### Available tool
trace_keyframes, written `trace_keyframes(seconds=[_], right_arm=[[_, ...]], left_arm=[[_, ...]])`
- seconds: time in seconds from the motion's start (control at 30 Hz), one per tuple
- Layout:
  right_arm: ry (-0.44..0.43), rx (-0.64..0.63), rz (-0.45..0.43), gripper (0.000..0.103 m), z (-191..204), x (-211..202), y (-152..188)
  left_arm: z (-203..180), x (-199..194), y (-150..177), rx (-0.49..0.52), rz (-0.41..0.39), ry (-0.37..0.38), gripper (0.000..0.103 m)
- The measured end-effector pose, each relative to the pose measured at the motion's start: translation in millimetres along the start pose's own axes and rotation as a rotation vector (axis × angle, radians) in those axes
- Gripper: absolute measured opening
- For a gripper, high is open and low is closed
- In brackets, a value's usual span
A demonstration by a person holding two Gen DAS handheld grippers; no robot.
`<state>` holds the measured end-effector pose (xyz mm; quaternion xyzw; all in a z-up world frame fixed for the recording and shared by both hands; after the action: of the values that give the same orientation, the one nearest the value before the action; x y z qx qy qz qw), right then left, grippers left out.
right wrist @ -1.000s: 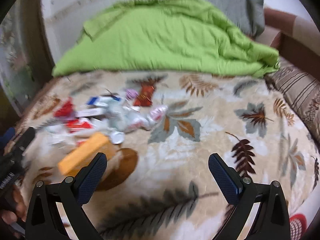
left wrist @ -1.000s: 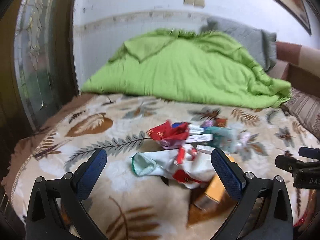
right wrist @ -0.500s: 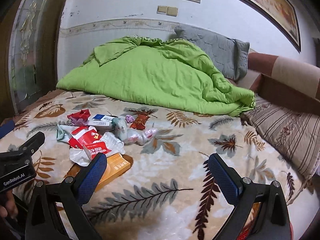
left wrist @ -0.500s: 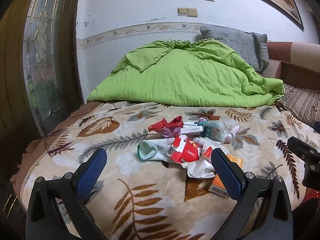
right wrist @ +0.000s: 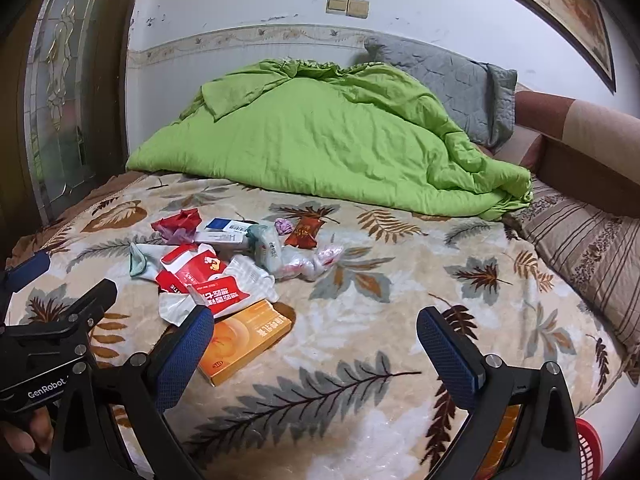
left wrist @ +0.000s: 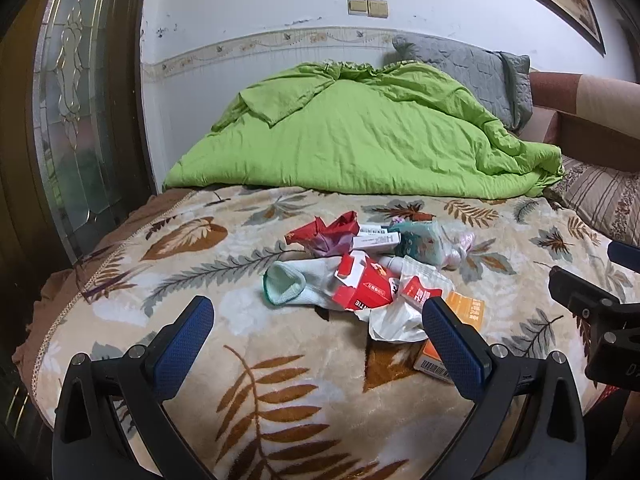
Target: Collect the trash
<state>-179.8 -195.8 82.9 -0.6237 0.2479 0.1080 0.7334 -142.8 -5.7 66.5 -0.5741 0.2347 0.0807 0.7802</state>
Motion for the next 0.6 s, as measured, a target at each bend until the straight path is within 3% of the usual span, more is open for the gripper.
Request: trace_keyframes(seconds=[0.6], right_arm=[[-0.013,0.047,0.042,0.103,-7,12,4]], left_arm=[[-2,15,3,-0.022,0.054,0.032,0.103]])
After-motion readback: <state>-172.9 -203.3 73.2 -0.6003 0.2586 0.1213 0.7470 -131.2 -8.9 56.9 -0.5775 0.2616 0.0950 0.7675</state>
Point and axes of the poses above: each gripper's, at about its wrist camera, not at the fingertips, and x roughly the way its jaws point, z to its left, y to its underside, the point moved 5 cm from there along x, roughly the way its jaws point, and after that the axes turned 12 degrees about x, right-handed, at the moved point
